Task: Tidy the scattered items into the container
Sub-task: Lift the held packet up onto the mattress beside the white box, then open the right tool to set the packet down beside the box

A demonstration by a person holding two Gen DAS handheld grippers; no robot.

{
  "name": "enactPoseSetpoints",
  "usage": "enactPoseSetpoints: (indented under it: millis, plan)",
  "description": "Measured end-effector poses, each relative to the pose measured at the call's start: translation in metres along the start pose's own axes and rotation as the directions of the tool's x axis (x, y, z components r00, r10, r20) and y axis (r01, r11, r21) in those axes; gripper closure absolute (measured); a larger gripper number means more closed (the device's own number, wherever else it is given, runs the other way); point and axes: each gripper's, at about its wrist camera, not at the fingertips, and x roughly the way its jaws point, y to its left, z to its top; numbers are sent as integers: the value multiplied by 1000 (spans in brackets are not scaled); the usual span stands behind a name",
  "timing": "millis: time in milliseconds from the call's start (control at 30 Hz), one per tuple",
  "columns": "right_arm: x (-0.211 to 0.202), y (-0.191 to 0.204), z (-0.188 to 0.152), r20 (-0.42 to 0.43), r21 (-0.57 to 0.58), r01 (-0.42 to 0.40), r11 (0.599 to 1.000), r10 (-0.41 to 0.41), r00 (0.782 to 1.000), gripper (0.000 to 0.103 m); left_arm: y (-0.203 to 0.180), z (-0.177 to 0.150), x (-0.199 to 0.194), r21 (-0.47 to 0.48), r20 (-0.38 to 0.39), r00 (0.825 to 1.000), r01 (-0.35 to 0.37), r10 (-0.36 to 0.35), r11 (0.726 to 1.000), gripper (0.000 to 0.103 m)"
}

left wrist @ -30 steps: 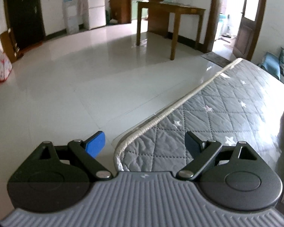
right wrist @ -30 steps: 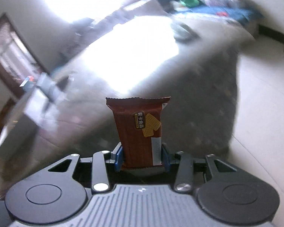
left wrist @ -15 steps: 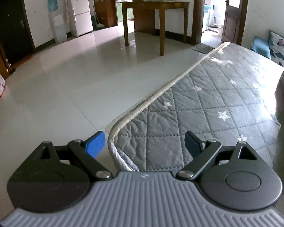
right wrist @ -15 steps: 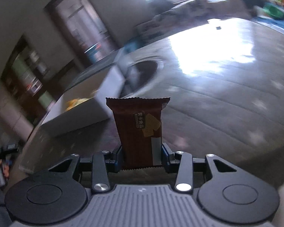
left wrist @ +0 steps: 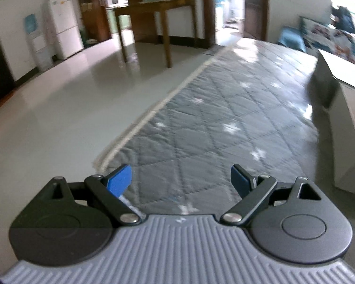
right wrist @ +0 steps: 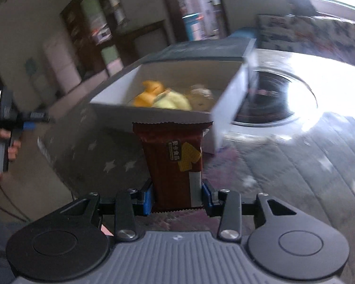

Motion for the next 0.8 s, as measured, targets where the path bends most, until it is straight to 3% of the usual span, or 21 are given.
enactPoseSetpoints:
  millis: [400, 533, 800]
  plan:
    - [41, 60, 1, -108, -288, 14, 957, -47, 993, 63, -44, -5, -2, 134, -25, 994, 107, -105, 985, 13]
    - [47, 73, 5, -128, -311, 3, 950, -45, 991, 63, -66, -7, -5, 196, -25, 988, 155, -153, 968, 13]
    - [56, 85, 3, -145, -368, 14, 930, -72, 987, 62, -93, -6, -8, 219, -62, 965, 263, -255, 940, 13]
